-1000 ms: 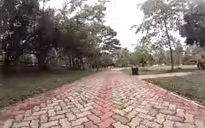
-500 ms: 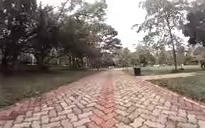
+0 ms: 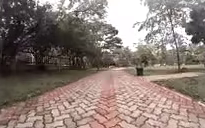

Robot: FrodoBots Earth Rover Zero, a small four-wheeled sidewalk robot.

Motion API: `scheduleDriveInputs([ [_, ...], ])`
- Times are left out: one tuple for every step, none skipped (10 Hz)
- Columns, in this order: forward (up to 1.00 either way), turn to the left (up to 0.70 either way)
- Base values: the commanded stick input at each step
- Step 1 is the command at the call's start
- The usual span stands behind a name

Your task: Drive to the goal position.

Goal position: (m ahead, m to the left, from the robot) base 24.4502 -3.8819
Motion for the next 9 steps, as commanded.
scheduleDriveInputs([
  [0.7,0.01],
  [0.7,0.01],
  [0.7,-0.01],
  [0.7,-0.18],
  [0.7,-0.34],
  [0.7,-0.34],
  [0.7,-0.34],
  [0.7,-0.34],
  [0.7,-0.34],
])
